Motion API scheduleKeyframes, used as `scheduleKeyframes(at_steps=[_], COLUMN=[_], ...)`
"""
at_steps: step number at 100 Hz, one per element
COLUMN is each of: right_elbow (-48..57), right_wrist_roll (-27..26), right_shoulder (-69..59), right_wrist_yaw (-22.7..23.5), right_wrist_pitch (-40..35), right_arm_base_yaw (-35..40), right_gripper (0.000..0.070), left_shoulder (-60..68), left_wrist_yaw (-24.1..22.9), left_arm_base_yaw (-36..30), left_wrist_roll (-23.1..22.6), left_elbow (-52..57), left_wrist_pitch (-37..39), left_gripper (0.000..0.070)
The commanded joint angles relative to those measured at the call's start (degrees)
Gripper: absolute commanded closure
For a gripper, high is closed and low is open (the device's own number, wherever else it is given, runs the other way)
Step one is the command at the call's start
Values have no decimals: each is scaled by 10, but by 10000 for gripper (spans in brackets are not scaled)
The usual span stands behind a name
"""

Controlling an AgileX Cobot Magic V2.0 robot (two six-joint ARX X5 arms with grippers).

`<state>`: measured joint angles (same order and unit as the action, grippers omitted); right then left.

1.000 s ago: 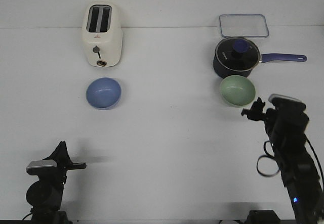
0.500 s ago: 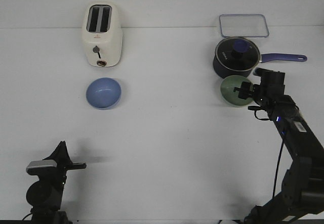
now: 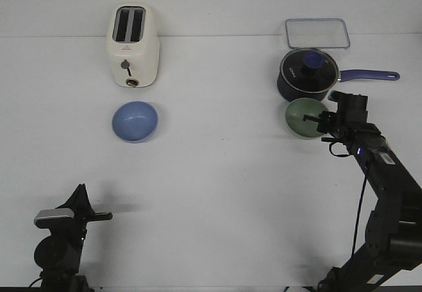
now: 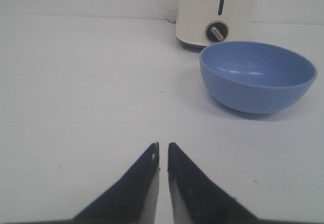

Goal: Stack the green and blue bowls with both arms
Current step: 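Reach the right gripper forward and grasp the rim of the pale green bowl, then drag the green bowl with the right gripper toward the table center, nearer the robot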

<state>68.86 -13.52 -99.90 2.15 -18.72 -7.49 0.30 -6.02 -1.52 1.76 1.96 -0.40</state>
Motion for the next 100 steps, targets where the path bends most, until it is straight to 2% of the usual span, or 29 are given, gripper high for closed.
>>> scheduleKeyframes(at_steps=[1,14,25,38,50,64,76,85,100], right_elbow=[13,11,-9,-68,-130,-195,-250,-270,-274], right_wrist_roll=[-2,-1,-1,-7,-22,-66,-108,-126,-126], right_shoulder=[18,90,172,279,348,363,351,337,309], right_wrist_yaw=[2,45,56,60,59,48,30,15,3], right_wrist_pitch=[-8,-50,-86,-102,-111,-104,-52,-29,-23], right_arm_base_yaw=[0,4,37,113,221,334,405,435,459], right_gripper=[700,700,700,700,700,700,700,700,700], left_shoulder=[-1,-1,-1,-1,-1,-1,-1,-1,-1], left_wrist_yaw=[1,1,1,1,1,1,1,1,1], left_arm_base_yaw=[0,0,0,0,0,0,0,0,0], left_wrist_roll=[-7,-7,-7,-7,-7,-7,-7,-7,-7], left_elbow=[-11,-11,-12,-11,-11,-11,-11,-12,-11], left_wrist_pitch=[7,7,7,7,7,7,7,7,7], left_gripper=[687,687,687,687,687,687,687,687,687])
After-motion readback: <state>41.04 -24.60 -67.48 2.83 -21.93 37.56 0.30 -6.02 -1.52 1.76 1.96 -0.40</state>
